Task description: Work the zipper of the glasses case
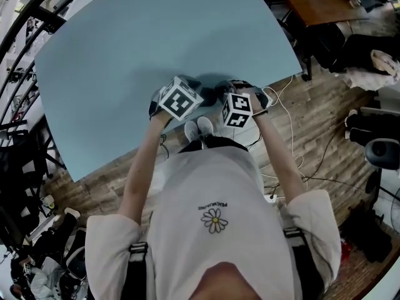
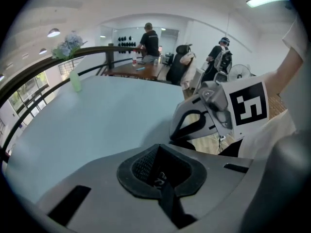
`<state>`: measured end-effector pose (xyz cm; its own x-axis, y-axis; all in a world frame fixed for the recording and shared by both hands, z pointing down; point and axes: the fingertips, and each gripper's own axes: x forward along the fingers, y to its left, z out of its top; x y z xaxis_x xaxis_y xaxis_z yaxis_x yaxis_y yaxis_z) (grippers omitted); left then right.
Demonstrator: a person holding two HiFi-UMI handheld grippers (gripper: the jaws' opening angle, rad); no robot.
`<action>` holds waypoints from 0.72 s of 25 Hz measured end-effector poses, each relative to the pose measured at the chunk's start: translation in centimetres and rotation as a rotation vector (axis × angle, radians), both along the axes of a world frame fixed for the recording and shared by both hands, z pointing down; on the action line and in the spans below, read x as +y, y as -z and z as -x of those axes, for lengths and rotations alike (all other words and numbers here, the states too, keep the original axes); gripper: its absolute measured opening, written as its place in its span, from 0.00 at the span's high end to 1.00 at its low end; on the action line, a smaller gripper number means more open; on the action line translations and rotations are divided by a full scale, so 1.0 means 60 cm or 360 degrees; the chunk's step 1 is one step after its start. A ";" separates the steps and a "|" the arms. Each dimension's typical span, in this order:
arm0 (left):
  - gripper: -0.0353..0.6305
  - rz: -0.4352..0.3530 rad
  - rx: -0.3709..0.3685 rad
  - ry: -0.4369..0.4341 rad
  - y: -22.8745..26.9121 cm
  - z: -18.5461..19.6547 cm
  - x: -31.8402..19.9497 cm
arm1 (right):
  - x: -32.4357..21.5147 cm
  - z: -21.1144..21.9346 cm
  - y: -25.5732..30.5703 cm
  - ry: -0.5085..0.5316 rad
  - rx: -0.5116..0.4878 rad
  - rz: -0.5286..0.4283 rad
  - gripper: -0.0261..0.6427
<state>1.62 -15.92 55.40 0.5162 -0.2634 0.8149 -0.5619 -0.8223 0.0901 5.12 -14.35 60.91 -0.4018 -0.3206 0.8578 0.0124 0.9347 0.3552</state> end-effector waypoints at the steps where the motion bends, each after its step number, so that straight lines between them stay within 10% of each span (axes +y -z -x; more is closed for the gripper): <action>1: 0.92 0.0013 -0.0006 -0.0024 -0.002 -0.005 0.009 | 0.000 0.001 0.000 0.0010 0.0012 -0.0010 0.95; 18: 0.92 0.0071 -0.0105 0.0013 -0.019 -0.016 0.079 | 0.022 -0.008 0.005 -0.0063 -0.0103 0.0174 0.95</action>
<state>2.55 -11.19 56.55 0.4592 -0.2299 0.8581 -0.5742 -0.8138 0.0893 5.60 -13.02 60.58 -0.4464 -0.2434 0.8611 -0.0451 0.9672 0.2501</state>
